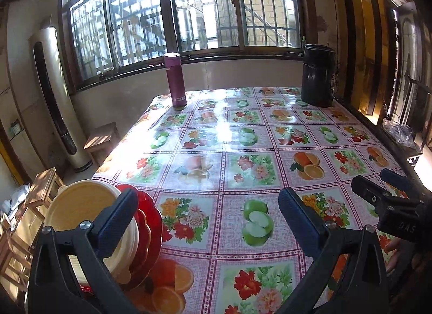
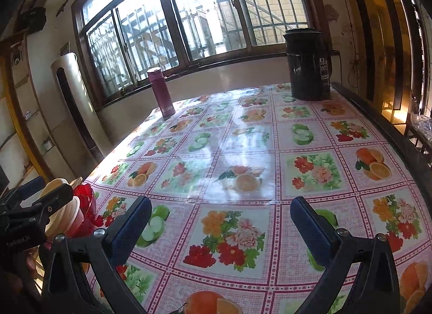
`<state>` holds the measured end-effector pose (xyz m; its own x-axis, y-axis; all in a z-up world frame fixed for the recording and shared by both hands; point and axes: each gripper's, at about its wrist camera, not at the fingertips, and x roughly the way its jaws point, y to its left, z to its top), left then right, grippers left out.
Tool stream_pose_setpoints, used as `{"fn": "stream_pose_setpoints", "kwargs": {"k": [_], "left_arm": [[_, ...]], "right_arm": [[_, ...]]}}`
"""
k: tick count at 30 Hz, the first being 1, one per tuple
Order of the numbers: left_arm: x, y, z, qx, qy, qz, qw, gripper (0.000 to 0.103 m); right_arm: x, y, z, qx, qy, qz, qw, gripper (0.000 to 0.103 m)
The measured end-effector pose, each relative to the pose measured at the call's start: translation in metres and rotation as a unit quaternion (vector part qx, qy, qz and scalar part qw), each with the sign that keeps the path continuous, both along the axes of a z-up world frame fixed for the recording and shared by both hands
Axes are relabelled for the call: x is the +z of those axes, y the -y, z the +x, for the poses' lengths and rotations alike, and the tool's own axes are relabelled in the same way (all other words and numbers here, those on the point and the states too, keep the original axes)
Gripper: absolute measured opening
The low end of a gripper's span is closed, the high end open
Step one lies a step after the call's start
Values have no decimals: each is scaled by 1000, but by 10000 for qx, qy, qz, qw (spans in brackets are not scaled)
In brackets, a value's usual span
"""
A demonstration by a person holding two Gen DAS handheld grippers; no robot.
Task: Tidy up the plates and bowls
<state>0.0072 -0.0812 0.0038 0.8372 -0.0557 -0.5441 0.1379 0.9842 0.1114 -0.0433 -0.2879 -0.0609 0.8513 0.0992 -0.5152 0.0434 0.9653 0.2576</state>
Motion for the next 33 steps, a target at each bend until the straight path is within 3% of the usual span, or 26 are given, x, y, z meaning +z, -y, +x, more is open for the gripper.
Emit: {"fn": "stream_pose_setpoints", "kwargs": {"k": [7,11,18,33], "left_arm": [[4,-41,-5,822,235,62,9963,103],[1,-67,-8,1127,164,-25,9935,103],[-5,-107,-19,1822,182,1,9831,103],[-13,-151,-33,2369,183,-99,9713,103]], "right_arm": [[6,-52,8,621,108,-134,9979,103],[11,-86,9,997,197,-224,9946,103],[18,-127,10,1446,252,-77,9891,103],[13,-182,0,2017,241,-211,9789,103]]}}
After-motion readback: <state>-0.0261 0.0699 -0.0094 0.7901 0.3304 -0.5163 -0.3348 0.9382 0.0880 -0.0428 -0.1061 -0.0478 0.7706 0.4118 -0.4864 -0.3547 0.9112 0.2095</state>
